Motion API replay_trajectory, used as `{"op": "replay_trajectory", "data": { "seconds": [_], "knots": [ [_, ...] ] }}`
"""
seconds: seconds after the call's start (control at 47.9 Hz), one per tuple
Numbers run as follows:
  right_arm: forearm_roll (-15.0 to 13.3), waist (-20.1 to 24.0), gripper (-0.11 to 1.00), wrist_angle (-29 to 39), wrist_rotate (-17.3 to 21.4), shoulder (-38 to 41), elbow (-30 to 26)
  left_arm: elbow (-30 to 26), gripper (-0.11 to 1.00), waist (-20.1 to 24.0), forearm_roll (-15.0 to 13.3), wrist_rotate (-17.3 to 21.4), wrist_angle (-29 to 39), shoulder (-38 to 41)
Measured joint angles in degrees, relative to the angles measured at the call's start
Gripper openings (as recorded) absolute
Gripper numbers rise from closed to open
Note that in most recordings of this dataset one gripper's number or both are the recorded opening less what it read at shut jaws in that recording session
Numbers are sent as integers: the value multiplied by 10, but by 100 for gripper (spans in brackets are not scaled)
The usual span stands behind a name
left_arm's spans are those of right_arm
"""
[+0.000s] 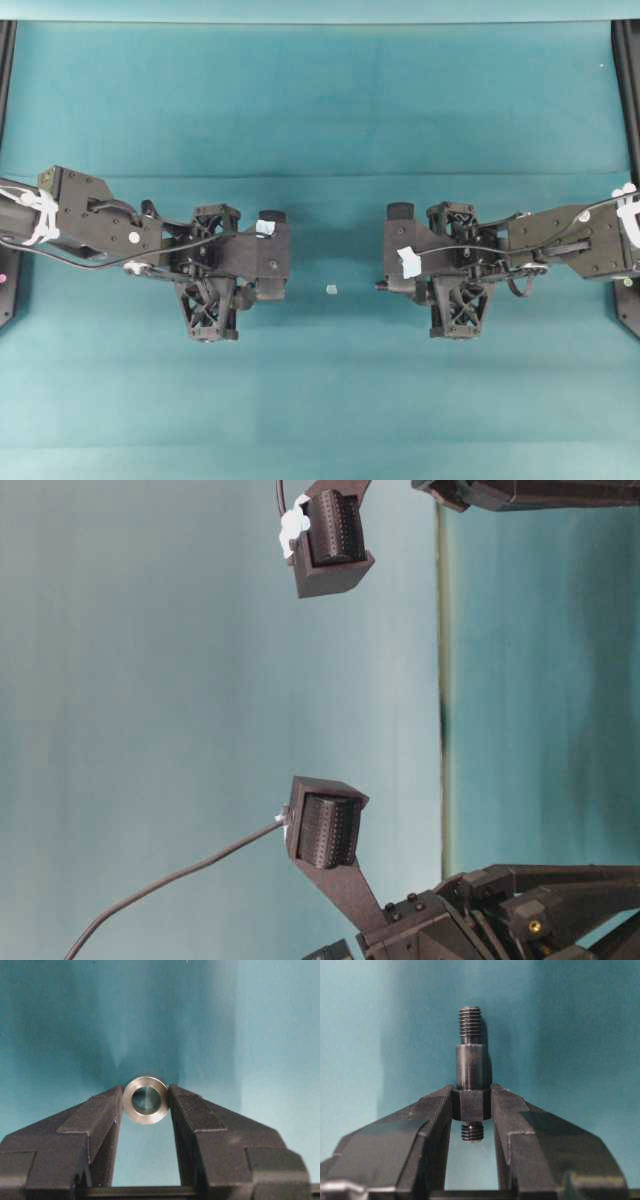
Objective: Insert the washer onto the shaft with both hands.
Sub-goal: 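Lift both objects and bring them toward each other mid-air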
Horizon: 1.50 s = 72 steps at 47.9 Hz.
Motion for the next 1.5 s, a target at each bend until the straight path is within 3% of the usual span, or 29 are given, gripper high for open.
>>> {"op": "replay_trajectory", "data": {
  "seconds": [0.313, 0.71, 1.504],
  "knots": [
    [-1, -5, 0, -12, 1, -14, 1, 0, 37, 1, 0, 0, -4, -15],
    [3, -5, 0, -62, 3, -77, 7, 17, 37, 18, -1, -4, -58, -118],
    [34, -12, 0, -279, 3, -187, 71, 15, 37, 29, -1, -7, -208, -196]
  ]
}}
